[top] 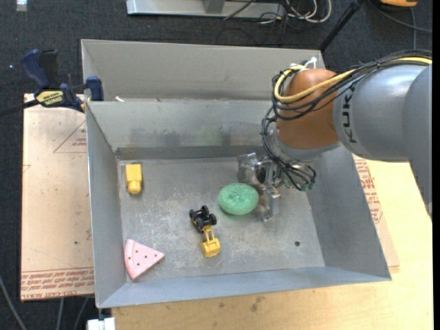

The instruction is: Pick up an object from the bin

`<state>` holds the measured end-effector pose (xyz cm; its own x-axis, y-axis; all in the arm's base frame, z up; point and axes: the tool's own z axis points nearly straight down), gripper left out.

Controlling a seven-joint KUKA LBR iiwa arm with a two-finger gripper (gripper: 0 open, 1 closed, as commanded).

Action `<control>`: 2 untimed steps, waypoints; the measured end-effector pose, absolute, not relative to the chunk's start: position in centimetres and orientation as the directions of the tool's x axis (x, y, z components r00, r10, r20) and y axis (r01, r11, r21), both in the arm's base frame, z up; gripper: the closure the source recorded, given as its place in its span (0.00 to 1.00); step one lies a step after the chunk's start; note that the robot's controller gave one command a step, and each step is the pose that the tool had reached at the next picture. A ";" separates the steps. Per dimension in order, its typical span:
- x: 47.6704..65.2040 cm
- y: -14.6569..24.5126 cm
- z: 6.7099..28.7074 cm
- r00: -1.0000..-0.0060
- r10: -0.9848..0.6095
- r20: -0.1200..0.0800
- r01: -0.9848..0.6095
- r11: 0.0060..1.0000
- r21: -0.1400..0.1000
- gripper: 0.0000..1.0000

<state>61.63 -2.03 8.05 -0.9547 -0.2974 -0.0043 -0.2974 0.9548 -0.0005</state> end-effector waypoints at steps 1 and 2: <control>60.9 -1.5 7.2 -0.953 -0.304 -0.003 -0.304 0.953 0.000 0.00; 59.5 -4.5 7.0 -0.973 -0.231 -0.002 -0.231 0.973 0.001 1.00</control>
Offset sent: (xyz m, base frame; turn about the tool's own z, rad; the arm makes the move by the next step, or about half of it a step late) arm -0.0223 -0.0252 -0.0105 0.0699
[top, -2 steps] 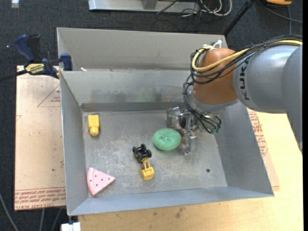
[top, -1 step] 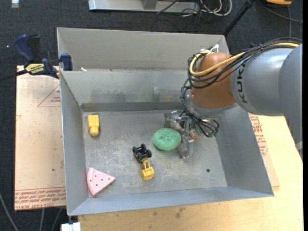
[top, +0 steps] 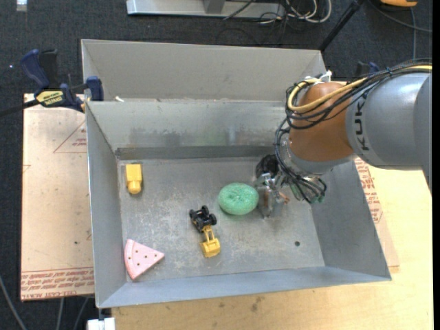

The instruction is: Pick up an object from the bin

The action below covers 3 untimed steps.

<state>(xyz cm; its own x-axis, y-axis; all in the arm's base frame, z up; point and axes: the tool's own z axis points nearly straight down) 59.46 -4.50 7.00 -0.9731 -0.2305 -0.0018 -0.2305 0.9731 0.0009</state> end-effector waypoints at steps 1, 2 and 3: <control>59.5 -4.5 7.0 -0.973 -0.231 -0.002 -0.231 0.973 0.001 0.00; 59.5 -4.5 7.0 -0.973 -0.231 -0.002 -0.231 0.973 0.001 0.00; 59.5 -2.9 7.0 -0.989 -0.146 -0.001 -0.146 0.989 -0.001 0.00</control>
Offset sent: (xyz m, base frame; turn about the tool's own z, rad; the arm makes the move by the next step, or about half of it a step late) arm 0.0000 0.0000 0.0000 0.0000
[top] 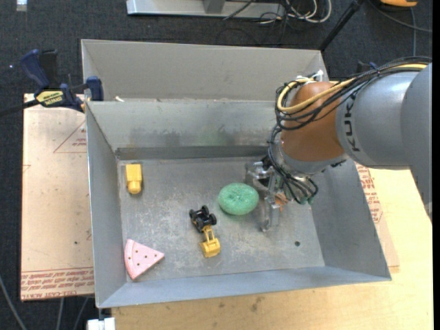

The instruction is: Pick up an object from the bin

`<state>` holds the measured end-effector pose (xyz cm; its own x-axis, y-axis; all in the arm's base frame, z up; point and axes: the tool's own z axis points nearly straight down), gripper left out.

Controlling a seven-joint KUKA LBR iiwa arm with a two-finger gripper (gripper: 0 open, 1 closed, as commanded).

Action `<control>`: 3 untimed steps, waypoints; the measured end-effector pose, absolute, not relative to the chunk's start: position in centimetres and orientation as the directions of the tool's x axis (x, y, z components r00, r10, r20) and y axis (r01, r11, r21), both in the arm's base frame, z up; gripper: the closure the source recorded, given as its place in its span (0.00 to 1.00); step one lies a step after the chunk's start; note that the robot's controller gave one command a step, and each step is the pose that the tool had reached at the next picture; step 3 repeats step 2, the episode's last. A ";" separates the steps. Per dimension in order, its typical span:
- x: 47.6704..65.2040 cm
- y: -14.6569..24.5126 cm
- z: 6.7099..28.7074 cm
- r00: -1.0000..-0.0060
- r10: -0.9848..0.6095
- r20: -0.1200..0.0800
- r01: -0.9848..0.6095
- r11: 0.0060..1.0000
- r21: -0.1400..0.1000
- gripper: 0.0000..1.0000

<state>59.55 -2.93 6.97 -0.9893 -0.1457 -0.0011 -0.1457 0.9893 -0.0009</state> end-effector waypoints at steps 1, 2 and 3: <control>61.1 0.0 7.4 -0.989 -0.146 -0.004 -0.146 0.989 0.001 0.00; 63.2 2.8 7.0 -1.000 -0.007 -0.004 -0.007 1.000 0.001 1.00; 63.2 2.8 7.0 -1.000 -0.007 -0.004 -0.007 1.000 0.001 1.00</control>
Offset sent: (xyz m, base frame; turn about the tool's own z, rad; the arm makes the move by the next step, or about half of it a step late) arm 0.0358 0.0561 0.0003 0.1412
